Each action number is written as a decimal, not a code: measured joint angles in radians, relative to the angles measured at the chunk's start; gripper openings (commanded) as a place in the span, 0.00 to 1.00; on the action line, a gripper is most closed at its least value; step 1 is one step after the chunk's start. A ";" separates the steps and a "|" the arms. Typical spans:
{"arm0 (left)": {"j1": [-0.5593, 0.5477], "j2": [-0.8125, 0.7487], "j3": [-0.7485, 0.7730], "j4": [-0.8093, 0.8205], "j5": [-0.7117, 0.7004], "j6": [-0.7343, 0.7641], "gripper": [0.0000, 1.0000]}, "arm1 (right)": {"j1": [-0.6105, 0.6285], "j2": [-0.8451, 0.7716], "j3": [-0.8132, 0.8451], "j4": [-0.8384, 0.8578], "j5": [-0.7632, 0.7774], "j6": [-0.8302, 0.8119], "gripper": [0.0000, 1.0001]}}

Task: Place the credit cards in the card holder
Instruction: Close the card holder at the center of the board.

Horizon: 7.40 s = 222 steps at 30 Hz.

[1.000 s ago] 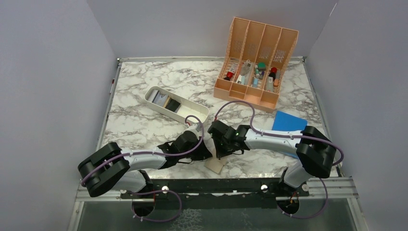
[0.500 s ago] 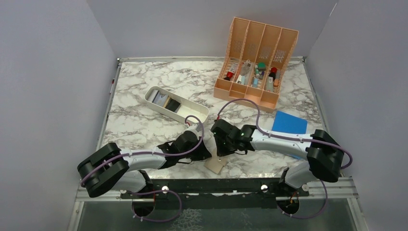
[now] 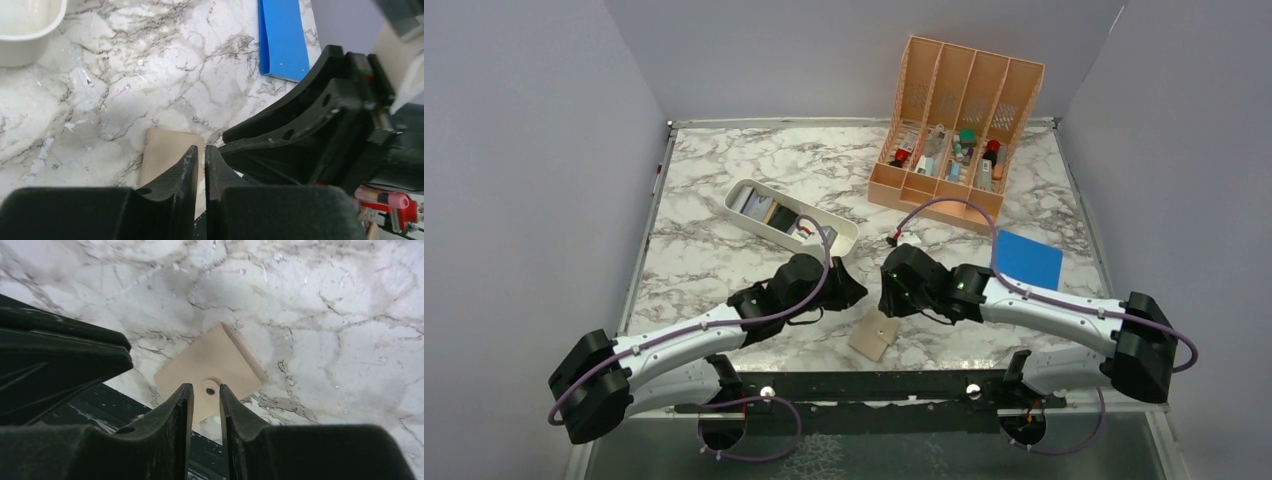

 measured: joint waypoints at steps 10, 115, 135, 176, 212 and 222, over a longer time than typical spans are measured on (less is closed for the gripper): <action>-0.027 0.141 -0.161 0.119 0.075 -0.095 0.04 | 0.000 0.148 -0.053 0.051 -0.085 -0.008 0.26; -0.058 0.274 -0.177 0.230 0.093 -0.134 0.06 | 0.029 0.172 -0.109 0.082 -0.140 0.027 0.17; -0.058 0.276 -0.177 0.230 0.093 -0.134 0.06 | 0.036 0.196 -0.098 0.096 -0.151 0.027 0.14; -0.072 0.291 -0.210 0.313 0.074 -0.143 0.07 | 0.039 0.439 0.188 -0.221 -0.163 0.037 0.14; -0.079 0.074 -0.261 0.179 0.013 -0.137 0.13 | 0.024 0.306 0.239 -0.266 -0.108 0.047 0.27; -0.079 -0.017 -0.145 -0.014 -0.050 -0.085 0.29 | 0.024 0.131 0.152 -0.236 -0.029 0.069 0.34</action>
